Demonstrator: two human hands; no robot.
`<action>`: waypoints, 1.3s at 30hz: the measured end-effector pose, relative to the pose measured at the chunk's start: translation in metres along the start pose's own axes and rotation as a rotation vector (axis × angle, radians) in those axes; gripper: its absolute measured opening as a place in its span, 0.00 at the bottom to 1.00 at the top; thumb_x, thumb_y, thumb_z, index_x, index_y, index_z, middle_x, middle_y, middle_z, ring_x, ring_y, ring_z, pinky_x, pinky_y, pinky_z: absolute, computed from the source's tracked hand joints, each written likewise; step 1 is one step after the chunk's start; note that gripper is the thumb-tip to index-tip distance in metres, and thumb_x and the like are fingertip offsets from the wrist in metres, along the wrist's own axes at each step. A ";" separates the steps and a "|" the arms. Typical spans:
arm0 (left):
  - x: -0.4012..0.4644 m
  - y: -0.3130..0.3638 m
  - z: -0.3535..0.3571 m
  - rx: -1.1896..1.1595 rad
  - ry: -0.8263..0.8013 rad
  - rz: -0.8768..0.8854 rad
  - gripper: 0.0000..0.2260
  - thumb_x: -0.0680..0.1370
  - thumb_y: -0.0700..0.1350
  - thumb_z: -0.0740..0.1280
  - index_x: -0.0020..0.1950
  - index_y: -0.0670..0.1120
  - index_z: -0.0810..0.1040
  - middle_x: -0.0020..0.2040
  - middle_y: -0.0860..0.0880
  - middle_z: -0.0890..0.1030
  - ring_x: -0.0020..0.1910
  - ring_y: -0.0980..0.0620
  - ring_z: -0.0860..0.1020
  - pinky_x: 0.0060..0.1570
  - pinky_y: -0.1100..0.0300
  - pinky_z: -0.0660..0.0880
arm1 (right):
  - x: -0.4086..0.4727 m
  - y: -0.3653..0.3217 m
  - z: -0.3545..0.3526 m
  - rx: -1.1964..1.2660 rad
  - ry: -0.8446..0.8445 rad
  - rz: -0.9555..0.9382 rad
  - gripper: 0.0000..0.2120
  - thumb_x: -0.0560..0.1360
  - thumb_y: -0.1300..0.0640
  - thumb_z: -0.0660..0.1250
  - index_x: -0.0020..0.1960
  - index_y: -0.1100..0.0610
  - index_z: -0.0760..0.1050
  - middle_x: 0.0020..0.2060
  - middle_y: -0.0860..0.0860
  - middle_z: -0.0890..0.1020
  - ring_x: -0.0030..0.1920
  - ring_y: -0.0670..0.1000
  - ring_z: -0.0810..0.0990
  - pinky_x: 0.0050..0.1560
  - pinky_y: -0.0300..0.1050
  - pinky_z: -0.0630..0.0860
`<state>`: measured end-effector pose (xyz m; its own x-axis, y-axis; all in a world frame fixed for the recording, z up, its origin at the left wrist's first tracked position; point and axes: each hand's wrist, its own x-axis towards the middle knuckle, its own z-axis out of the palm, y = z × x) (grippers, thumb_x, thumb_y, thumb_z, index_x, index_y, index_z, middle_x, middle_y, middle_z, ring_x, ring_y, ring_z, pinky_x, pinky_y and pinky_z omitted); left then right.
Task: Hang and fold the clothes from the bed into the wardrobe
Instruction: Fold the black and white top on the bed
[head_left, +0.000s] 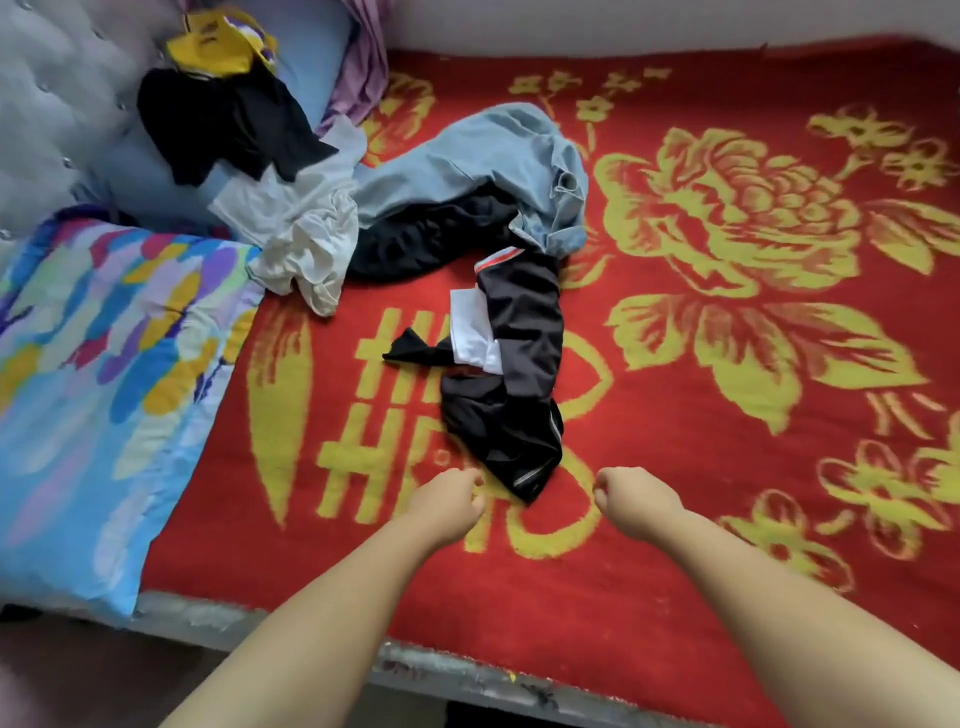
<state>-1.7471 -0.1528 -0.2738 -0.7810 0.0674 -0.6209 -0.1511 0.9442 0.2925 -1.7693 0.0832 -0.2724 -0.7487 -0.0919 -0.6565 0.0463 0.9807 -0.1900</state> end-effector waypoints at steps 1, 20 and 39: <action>0.016 -0.003 0.006 -0.003 0.011 -0.009 0.19 0.79 0.47 0.58 0.70 0.49 0.67 0.63 0.45 0.73 0.61 0.45 0.73 0.55 0.52 0.72 | 0.015 -0.001 0.008 0.057 0.004 0.006 0.15 0.79 0.55 0.55 0.59 0.54 0.76 0.53 0.53 0.81 0.52 0.56 0.79 0.46 0.46 0.75; 0.167 -0.044 -0.016 -0.088 0.162 0.197 0.09 0.75 0.34 0.58 0.52 0.44 0.73 0.49 0.45 0.79 0.50 0.40 0.76 0.43 0.53 0.67 | 0.131 -0.029 0.033 0.961 0.380 0.086 0.11 0.81 0.59 0.55 0.57 0.53 0.74 0.51 0.50 0.80 0.51 0.50 0.75 0.43 0.40 0.65; -0.044 0.114 -0.290 -1.113 0.279 0.477 0.09 0.80 0.41 0.63 0.47 0.37 0.78 0.45 0.41 0.80 0.46 0.48 0.76 0.50 0.54 0.71 | -0.095 -0.047 -0.301 1.224 0.697 -0.280 0.13 0.81 0.59 0.58 0.39 0.55 0.73 0.40 0.56 0.78 0.41 0.51 0.75 0.40 0.46 0.69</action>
<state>-1.9055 -0.1410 -0.0023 -0.9806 0.1293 -0.1470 -0.1419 0.0485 0.9887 -1.8999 0.0978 0.0185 -0.9769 0.1996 -0.0766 0.1075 0.1489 -0.9830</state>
